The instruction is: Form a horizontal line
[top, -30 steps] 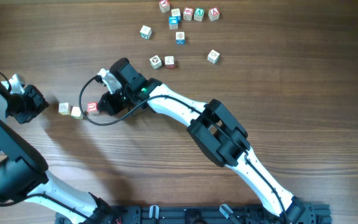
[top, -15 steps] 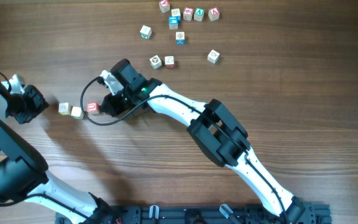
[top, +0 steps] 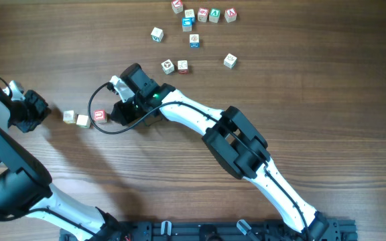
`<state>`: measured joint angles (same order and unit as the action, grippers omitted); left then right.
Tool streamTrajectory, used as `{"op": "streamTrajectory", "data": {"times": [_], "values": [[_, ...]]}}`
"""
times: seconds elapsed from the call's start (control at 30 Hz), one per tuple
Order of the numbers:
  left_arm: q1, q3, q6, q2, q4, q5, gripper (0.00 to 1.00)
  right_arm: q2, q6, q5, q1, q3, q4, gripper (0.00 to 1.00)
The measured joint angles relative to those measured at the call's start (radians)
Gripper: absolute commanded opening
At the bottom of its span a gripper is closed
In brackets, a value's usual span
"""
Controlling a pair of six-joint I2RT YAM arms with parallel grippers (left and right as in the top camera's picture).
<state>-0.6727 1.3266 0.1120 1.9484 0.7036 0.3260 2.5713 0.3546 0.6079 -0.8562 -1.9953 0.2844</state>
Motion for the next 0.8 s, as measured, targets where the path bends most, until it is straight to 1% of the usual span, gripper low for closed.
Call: {"op": "streamTrajectory", "data": {"times": [0.13,0.17,0.33,0.5,0.8], "values": [[0.0,-0.035,0.055,0.0,-0.065,0.0,0.04,0.0,0.008,-0.001,0.0,0.0,0.0,0.05],[0.0,-0.057,0.068,0.0,-0.102,0.0,0.04,0.0,0.011,-0.003,0.0,0.0,0.0,0.05],[0.0,-0.113,0.092,0.0,-0.19,0.0,0.04,0.0,0.039,-0.016,0.0,0.0,-0.003,0.04],[0.022,-0.133,0.091,0.0,-0.224,0.0,0.04,0.0,0.057,-0.033,0.0,0.0,-0.012,0.04],[0.092,-0.133,0.024,0.0,-0.214,0.052,0.04,0.0,0.064,-0.034,0.0,0.0,-0.008,0.05]]}}
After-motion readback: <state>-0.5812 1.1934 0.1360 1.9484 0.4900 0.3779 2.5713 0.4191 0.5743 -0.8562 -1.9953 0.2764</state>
